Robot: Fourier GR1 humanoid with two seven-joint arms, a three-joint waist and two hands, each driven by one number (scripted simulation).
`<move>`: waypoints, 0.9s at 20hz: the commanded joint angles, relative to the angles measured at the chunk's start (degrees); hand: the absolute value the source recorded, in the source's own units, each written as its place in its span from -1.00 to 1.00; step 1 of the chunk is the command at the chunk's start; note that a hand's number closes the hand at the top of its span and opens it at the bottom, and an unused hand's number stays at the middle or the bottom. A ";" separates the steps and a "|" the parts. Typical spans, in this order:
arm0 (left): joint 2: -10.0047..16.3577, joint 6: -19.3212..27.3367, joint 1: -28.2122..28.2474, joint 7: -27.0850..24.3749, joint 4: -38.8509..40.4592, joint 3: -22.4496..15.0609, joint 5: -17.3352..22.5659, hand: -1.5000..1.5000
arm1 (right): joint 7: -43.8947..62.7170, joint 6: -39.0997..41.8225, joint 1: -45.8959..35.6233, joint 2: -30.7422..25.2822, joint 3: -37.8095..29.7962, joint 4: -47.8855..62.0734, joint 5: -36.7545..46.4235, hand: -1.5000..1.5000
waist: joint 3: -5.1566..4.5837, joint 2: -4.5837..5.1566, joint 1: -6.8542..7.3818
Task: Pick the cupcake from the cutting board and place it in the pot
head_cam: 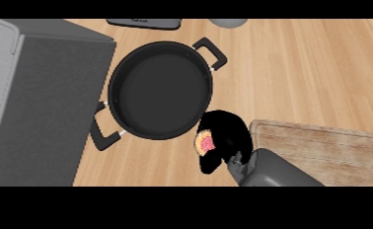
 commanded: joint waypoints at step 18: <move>-0.10 1.11 -1.34 1.57 4.70 -2.38 1.92 0.00 | 22.15 -2.85 -40.04 15.41 6.09 9.48 26.30 1.00 | -0.41 -1.32 -3.14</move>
